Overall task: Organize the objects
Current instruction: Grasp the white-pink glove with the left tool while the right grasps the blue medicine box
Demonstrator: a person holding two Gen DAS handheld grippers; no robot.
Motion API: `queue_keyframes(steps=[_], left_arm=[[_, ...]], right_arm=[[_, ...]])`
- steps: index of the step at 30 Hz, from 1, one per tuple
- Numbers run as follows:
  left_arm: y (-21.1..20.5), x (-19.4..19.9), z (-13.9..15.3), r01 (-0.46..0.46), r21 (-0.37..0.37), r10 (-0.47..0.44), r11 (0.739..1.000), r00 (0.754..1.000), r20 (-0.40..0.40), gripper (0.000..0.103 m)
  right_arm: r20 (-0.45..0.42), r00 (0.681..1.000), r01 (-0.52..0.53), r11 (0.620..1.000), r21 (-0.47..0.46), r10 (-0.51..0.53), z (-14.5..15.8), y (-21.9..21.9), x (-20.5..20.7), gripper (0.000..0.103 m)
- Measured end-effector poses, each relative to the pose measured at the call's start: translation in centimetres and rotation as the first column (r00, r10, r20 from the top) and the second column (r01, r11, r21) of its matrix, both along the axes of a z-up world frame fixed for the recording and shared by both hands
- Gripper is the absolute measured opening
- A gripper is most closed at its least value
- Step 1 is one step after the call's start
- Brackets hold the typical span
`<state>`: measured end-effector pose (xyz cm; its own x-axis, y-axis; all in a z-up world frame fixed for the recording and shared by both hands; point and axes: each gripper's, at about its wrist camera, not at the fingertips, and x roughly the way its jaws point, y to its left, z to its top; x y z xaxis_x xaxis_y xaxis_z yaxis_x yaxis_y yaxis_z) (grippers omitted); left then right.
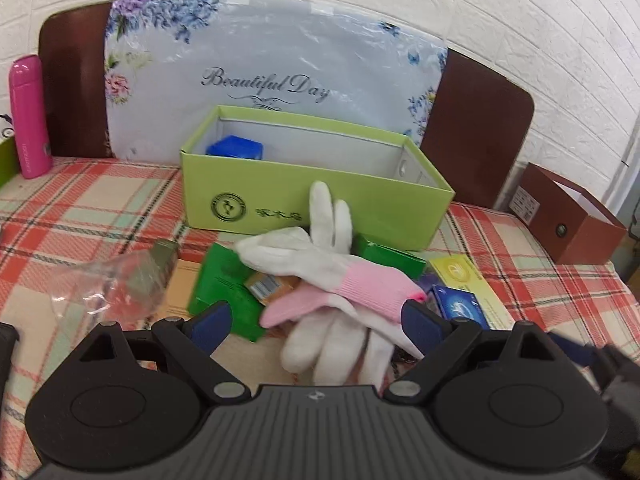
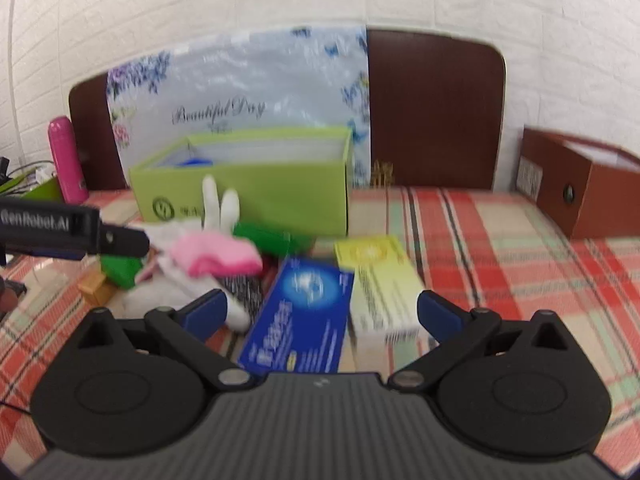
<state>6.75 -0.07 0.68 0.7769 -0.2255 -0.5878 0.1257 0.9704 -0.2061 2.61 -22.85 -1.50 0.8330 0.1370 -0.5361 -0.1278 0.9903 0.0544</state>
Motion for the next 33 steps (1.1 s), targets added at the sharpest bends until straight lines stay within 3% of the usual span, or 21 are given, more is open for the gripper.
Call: queue_keyframes(steps=[5,9,10,11,12,13,16,22,24,25,26,30,33], left_arm=[[-1.6,2.1,0.0,0.026,-0.022,-0.026,0.999,1.000,0.017,0.094],[-2.3,5.0,-0.4,0.027,-0.027,-0.027,0.999,1.000,0.001,0.091],[-2.4,5.6,-0.5,0.033,-0.027,-0.033,0.999,0.999,-0.006,0.072],[-2.4,6.2,-0.6,0.060,-0.033,-0.061,0.998,0.998,-0.021,0.033],[-2.4,6.7,-0.7,0.103,-0.045,-0.105,0.994,0.993,-0.050,0.015],[-2.2,6.9,-0.8,0.135,-0.072,-0.140,0.988,0.988,-0.071,0.007],[-1.4,5.4,0.1,0.181,-0.097,-0.185,0.979,0.982,-0.041,0.005],[1.4,-1.3,2.6,0.255,-0.164,-0.251,0.953,0.967,0.039,0.005],[1.9,-3.1,1.9,0.258,-0.149,-0.259,0.955,0.966,0.012,0.005],[2.0,-3.7,1.3,0.256,-0.130,-0.260,0.958,0.966,-0.010,0.005],[2.0,-4.2,0.5,0.247,-0.110,-0.252,0.963,0.967,-0.041,0.005],[2.1,-4.6,-3.2,0.212,-0.094,-0.225,0.973,0.960,-0.164,0.006],[2.1,-4.3,-4.2,0.188,-0.088,-0.202,0.978,0.959,-0.197,0.016]], right_arm=[[-0.044,0.999,-0.003,1.000,0.003,0.004,-1.5,0.5,-0.6,0.103],[-0.021,1.000,-0.005,1.000,0.002,0.005,-1.2,0.6,-0.9,0.103],[-0.015,1.000,-0.005,1.000,-0.002,0.005,-1.1,0.6,-0.8,0.103],[-0.012,1.000,-0.007,1.000,-0.005,0.007,-1.0,0.7,-0.8,0.102],[-0.011,1.000,-0.010,1.000,-0.006,0.010,-1.0,0.6,-0.6,0.102],[-0.013,1.000,-0.013,1.000,-0.006,0.013,-1.1,0.7,-0.5,0.101],[-0.026,0.999,-0.023,1.000,-0.004,0.023,-1.4,0.9,0.1,0.098],[-0.051,0.998,-0.028,1.000,0.015,0.028,-2.2,1.0,1.8,0.095],[-0.063,0.998,-0.028,0.999,0.029,0.029,-2.5,0.9,2.3,0.091],[-0.074,0.997,-0.031,0.999,0.038,0.034,-2.6,0.8,2.5,0.080],[-0.086,0.995,-0.039,0.998,0.046,0.043,-2.8,0.6,2.6,0.060],[-0.082,0.995,-0.046,0.999,0.026,0.048,-2.6,-0.3,1.3,0.056],[-0.079,0.993,-0.090,0.996,-0.016,0.089,-2.1,-0.8,-0.8,0.056]])
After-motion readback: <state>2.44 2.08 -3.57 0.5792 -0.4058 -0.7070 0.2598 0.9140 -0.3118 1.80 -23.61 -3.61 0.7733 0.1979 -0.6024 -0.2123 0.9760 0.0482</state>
